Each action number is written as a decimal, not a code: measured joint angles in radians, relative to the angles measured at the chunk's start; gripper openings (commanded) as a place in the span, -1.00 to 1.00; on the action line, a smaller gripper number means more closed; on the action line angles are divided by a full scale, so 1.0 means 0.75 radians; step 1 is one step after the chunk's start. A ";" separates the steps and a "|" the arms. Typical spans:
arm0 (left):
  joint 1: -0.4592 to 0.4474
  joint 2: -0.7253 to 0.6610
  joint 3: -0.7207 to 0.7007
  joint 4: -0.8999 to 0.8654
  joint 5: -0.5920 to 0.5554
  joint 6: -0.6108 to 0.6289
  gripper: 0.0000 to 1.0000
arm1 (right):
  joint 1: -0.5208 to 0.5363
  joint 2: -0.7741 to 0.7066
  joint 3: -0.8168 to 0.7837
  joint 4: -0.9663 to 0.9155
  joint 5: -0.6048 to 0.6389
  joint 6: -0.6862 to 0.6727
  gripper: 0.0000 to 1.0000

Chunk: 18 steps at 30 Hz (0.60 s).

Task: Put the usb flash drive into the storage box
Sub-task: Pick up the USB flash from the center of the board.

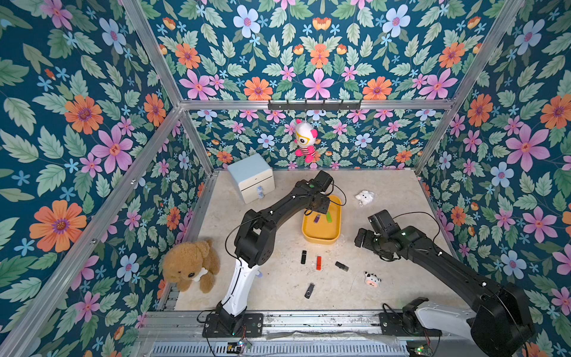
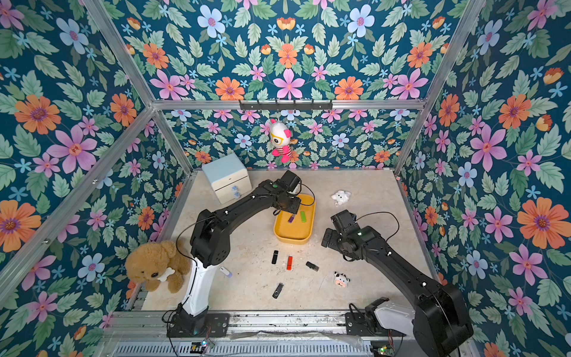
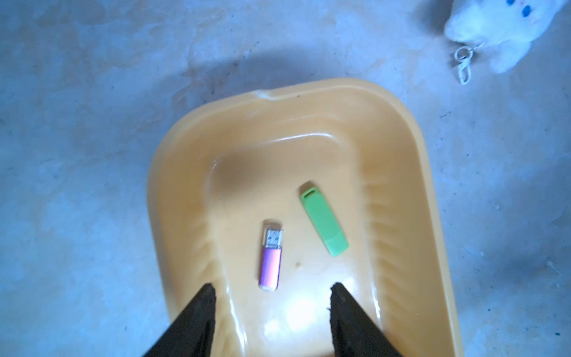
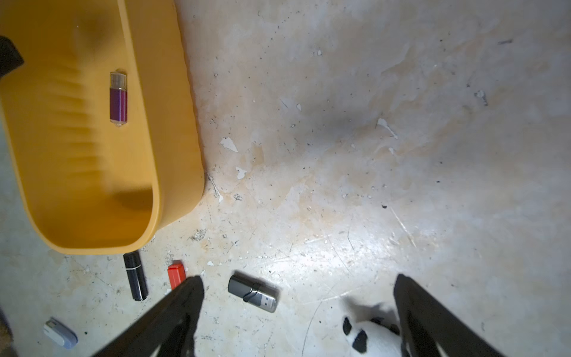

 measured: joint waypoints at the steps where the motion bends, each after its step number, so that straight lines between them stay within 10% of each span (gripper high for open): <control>1: 0.007 -0.042 -0.052 -0.005 -0.010 -0.006 0.33 | 0.016 0.020 0.008 -0.001 -0.005 -0.016 0.99; 18: 0.092 -0.661 -0.774 -0.101 -0.152 -0.286 0.83 | 0.392 0.255 0.052 0.012 -0.067 -0.261 0.98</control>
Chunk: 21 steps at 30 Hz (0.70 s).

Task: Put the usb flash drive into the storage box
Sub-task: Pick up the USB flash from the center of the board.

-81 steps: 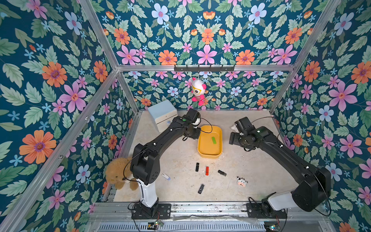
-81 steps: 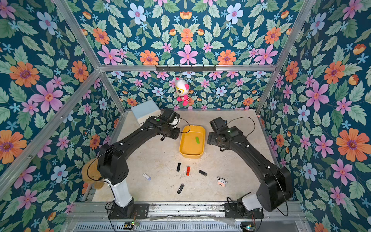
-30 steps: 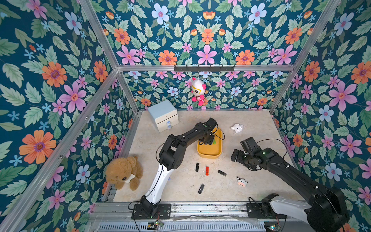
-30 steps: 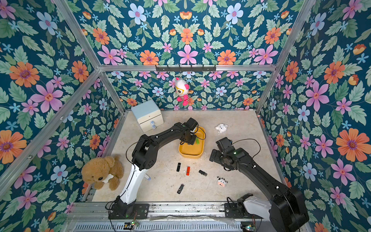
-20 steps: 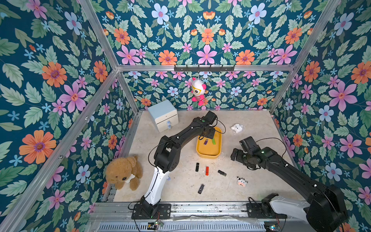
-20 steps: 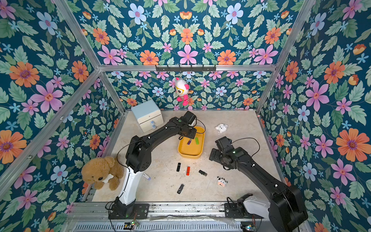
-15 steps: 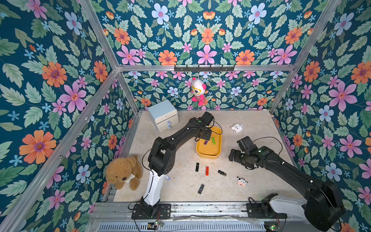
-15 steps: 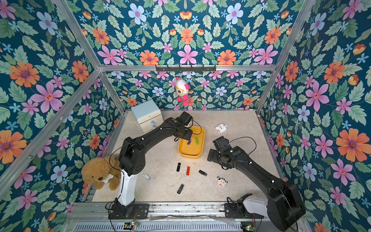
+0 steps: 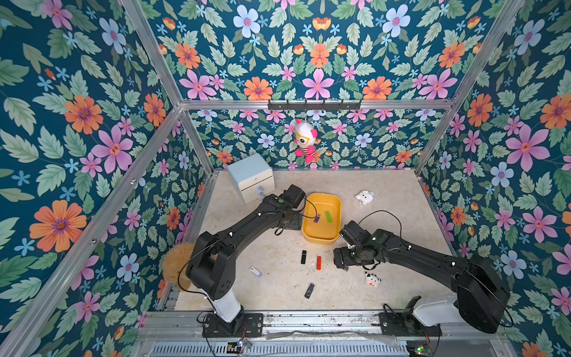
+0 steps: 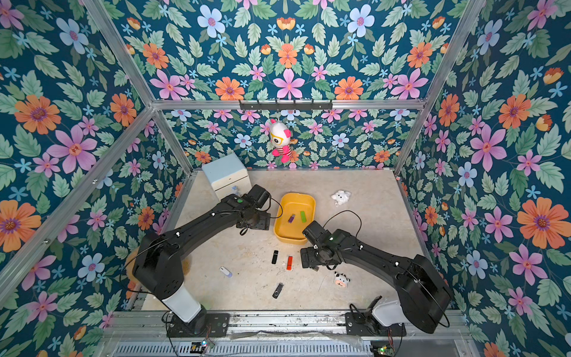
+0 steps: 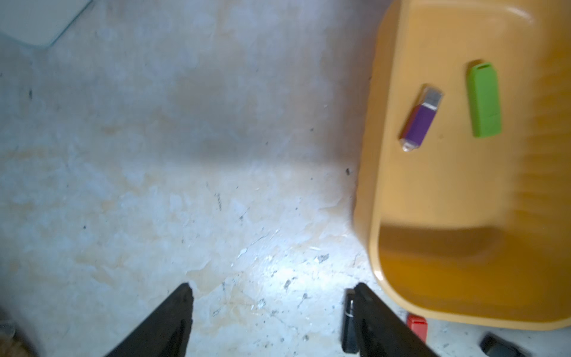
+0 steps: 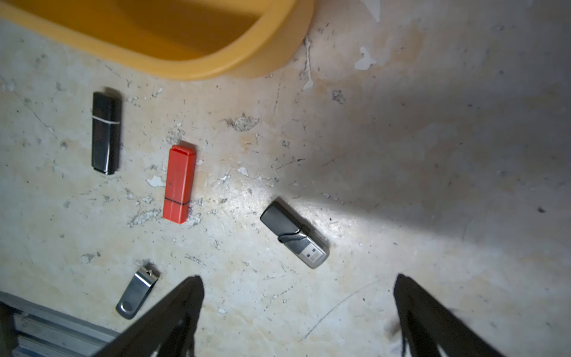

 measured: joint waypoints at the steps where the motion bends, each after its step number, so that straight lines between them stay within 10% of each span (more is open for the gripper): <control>1: 0.000 -0.029 -0.043 -0.003 0.001 -0.027 0.87 | 0.008 0.010 -0.001 0.003 -0.001 -0.003 0.98; 21: -0.006 -0.814 -0.792 -0.109 -0.001 -0.731 0.89 | 0.033 0.142 0.101 0.030 0.018 -0.076 0.97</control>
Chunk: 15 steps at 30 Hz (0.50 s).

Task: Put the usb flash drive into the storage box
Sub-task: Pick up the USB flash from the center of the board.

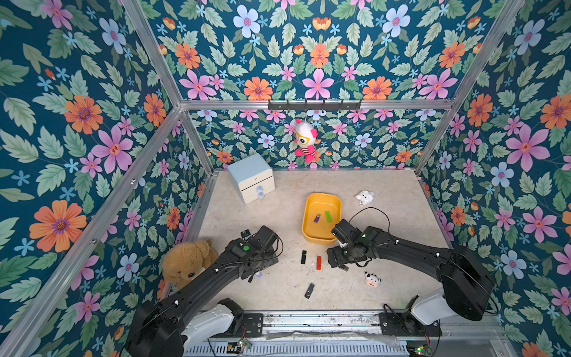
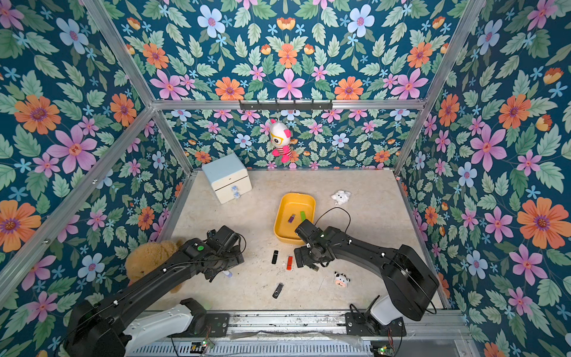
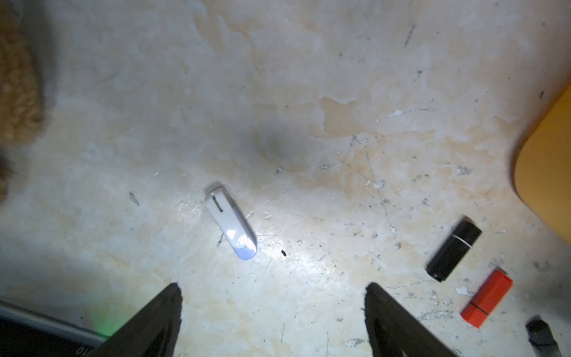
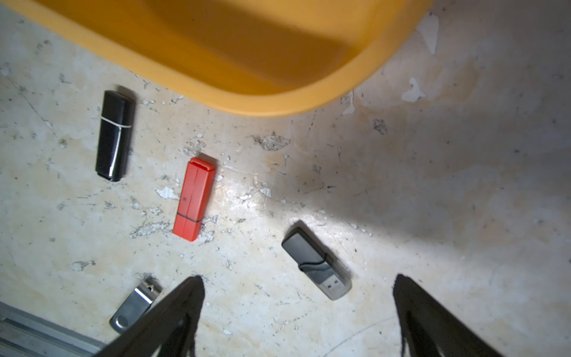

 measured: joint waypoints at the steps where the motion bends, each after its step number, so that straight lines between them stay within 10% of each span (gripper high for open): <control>1: 0.000 -0.008 -0.012 -0.003 -0.009 -0.025 0.89 | 0.000 -0.002 0.004 -0.002 0.002 -0.001 0.98; 15: 0.054 0.099 -0.162 0.152 0.054 -0.163 0.88 | -0.001 -0.019 0.004 -0.008 0.010 -0.033 0.98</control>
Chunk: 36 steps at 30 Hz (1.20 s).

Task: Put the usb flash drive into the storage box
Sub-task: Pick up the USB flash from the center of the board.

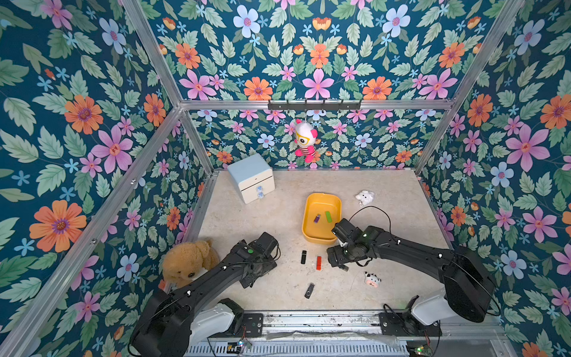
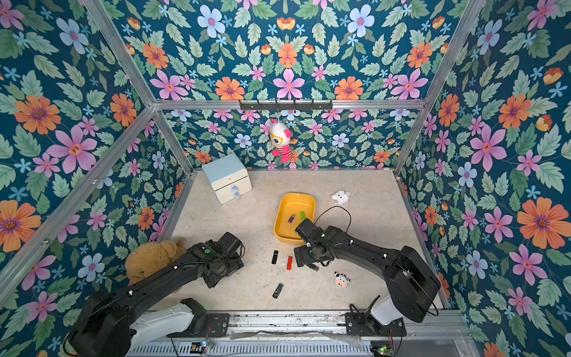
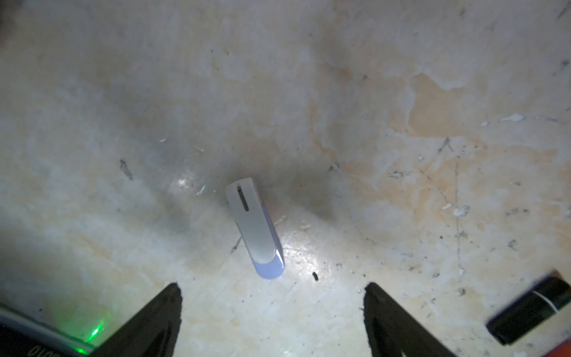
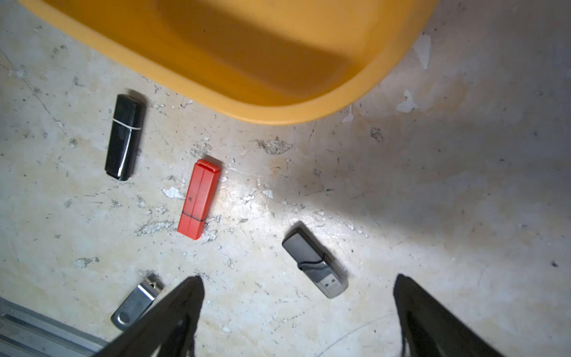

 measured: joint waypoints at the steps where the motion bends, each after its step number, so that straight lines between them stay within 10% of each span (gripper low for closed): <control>1: 0.020 0.002 -0.008 0.013 0.007 0.001 0.88 | 0.000 0.000 0.000 -0.001 -0.001 -0.002 0.98; 21: 0.200 0.136 -0.057 0.152 0.082 0.209 0.67 | 0.000 -0.028 0.008 -0.037 0.006 -0.024 0.99; 36: 0.206 0.152 -0.066 0.161 0.068 0.273 0.04 | -0.001 -0.033 0.008 -0.052 0.011 -0.025 0.99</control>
